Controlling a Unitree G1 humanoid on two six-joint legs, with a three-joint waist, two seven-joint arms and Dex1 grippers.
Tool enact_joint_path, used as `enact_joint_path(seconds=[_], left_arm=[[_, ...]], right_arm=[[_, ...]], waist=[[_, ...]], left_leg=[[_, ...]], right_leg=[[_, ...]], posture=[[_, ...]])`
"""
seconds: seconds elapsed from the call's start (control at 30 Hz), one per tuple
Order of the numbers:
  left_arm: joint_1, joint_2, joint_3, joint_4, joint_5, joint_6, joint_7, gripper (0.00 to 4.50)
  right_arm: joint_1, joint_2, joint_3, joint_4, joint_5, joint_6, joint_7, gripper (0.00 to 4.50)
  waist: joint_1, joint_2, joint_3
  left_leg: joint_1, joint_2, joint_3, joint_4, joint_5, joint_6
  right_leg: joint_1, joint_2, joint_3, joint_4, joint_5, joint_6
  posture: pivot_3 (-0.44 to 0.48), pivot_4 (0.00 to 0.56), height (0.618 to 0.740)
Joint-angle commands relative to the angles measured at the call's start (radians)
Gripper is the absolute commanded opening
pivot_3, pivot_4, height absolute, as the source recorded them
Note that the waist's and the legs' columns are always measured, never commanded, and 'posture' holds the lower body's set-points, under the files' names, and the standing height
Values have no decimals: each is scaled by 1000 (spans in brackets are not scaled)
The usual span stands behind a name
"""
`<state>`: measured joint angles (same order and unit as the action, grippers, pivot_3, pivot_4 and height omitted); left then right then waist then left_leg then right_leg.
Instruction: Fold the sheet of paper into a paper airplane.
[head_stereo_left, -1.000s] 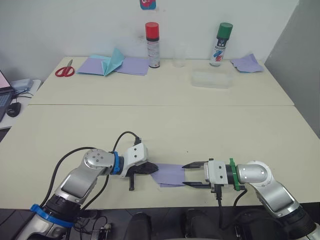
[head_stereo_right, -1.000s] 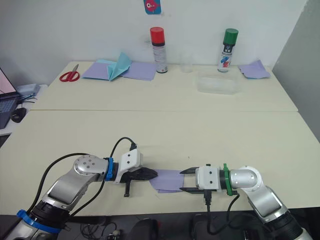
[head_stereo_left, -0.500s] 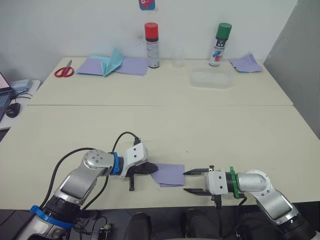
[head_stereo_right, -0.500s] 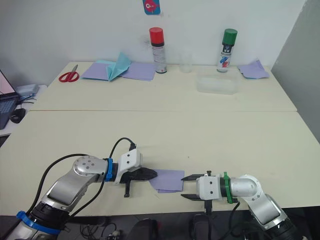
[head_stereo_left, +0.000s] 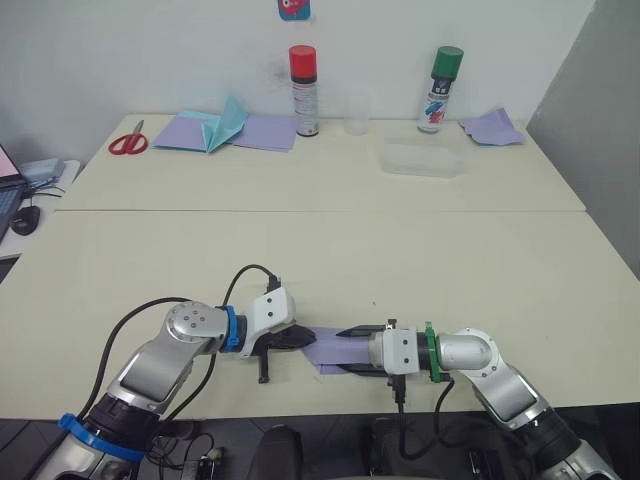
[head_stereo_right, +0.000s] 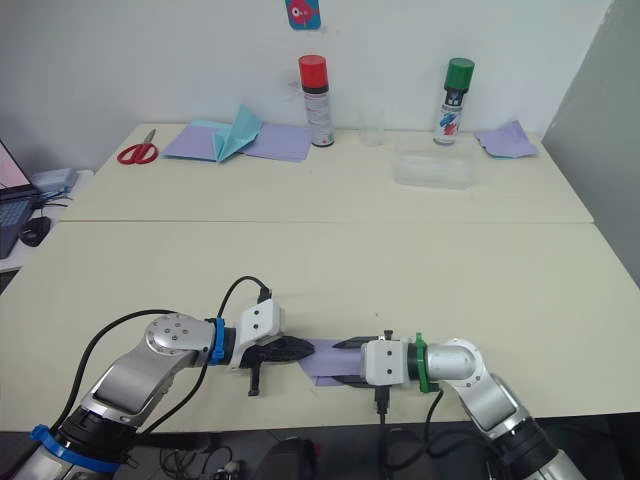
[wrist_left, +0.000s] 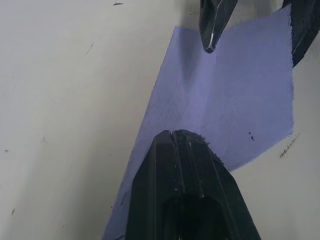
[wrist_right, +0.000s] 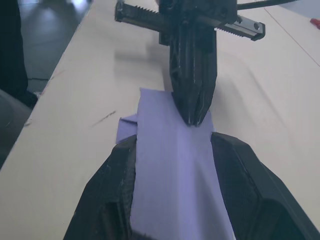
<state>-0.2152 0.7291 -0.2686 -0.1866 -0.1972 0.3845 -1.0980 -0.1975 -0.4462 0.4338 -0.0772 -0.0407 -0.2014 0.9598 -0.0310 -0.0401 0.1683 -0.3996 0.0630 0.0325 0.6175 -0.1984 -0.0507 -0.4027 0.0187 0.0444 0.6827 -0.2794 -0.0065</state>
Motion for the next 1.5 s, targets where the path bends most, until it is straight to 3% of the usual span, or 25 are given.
enact_joint_path(seconds=[0.03,0.37,0.47,0.6,0.63,0.9,1.5], left_arm=[[32,11,-36,17,28,31,0,0],[24,9,-39,29,32,26,3,0],[15,7,-42,37,34,24,2,0],[5,8,-45,54,38,18,-4,0],[4,8,-45,57,38,16,-6,0],[-13,1,-43,97,53,17,11,0],[-64,-1,-11,158,46,92,45,0]], right_arm=[[-17,19,6,-15,16,-1,-5,2271],[-26,45,29,-1,21,14,6,2271],[-29,48,25,-4,37,31,13,1676],[-31,48,5,-32,87,82,25,228],[-32,46,1,-40,101,96,33,39],[-52,71,-16,-40,155,233,17,39],[-87,128,-62,48,179,328,-30,39]], waist=[[0,0,0],[0,0,0],[1,0,0],[1,0,0],[1,0,0],[1,1,-1],[-1,2,-1]], left_leg=[[0,0,0,0,0,0],[0,0,0,0,0,0],[0,0,0,0,0,0],[0,0,0,0,0,0],[0,0,0,0,0,0],[0,0,-1,1,0,0],[2,2,-3,8,2,3]], right_leg=[[0,0,0,0,0,0],[0,0,0,0,0,0],[0,0,0,0,0,0],[0,0,0,0,0,0],[0,0,0,0,0,0],[1,0,0,0,0,1],[4,-2,1,0,1,-1]], posture=[[0,150,740],[0,150,740],[0,150,740],[0,150,740],[0,150,740],[0,150,740],[0,150,740]])
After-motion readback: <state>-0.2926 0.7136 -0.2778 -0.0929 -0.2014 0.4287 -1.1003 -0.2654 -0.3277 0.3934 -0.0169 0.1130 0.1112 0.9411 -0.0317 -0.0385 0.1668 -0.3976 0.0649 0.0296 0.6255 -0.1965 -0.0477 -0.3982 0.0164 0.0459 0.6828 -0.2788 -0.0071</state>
